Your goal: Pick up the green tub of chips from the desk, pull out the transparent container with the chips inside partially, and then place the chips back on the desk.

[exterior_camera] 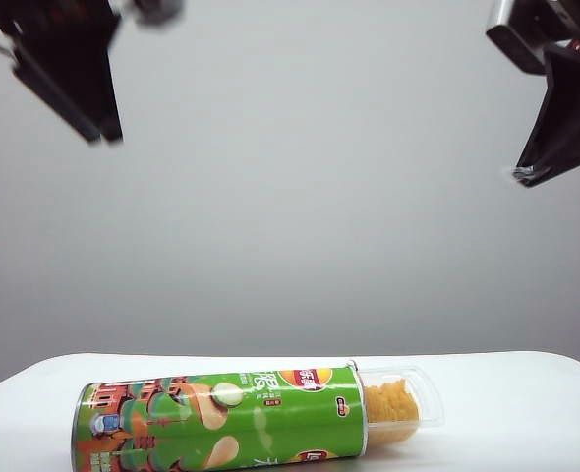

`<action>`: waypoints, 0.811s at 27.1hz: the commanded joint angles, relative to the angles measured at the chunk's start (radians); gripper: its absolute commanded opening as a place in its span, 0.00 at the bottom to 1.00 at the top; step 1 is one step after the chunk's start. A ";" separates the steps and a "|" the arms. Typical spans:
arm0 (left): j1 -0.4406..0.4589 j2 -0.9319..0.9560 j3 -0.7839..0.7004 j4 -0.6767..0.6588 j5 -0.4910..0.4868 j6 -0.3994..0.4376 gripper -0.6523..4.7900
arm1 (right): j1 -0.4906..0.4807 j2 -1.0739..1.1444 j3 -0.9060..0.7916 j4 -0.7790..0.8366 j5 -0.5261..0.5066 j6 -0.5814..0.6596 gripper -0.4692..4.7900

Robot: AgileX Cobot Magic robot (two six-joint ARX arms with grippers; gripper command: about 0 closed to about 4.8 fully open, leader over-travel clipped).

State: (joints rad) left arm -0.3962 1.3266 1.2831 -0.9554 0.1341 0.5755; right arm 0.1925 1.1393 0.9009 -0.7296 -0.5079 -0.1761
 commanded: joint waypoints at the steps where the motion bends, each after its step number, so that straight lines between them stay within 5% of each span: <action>1: 0.048 -0.148 -0.126 0.085 0.035 -0.051 1.00 | -0.005 -0.097 0.006 0.090 0.046 0.059 0.08; 6: 0.135 -0.442 -0.393 0.327 0.023 -0.118 1.00 | -0.021 -0.270 -0.001 0.174 0.115 0.144 0.08; 14: 0.143 -0.879 -0.772 0.836 -0.122 -0.394 1.00 | -0.044 -0.550 -0.214 0.445 0.200 0.315 0.08; 16: 0.142 -0.967 -0.828 0.850 -0.173 -0.435 0.91 | -0.052 -0.636 -0.266 0.450 0.240 0.315 0.08; 22: 0.142 -1.118 -0.946 0.865 -0.291 -0.450 0.90 | -0.052 -0.903 -0.382 0.499 0.451 0.307 0.08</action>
State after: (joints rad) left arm -0.2550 0.2348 0.3531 -0.1165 -0.1436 0.1394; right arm 0.1402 0.2951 0.5415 -0.2932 -0.1253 0.1345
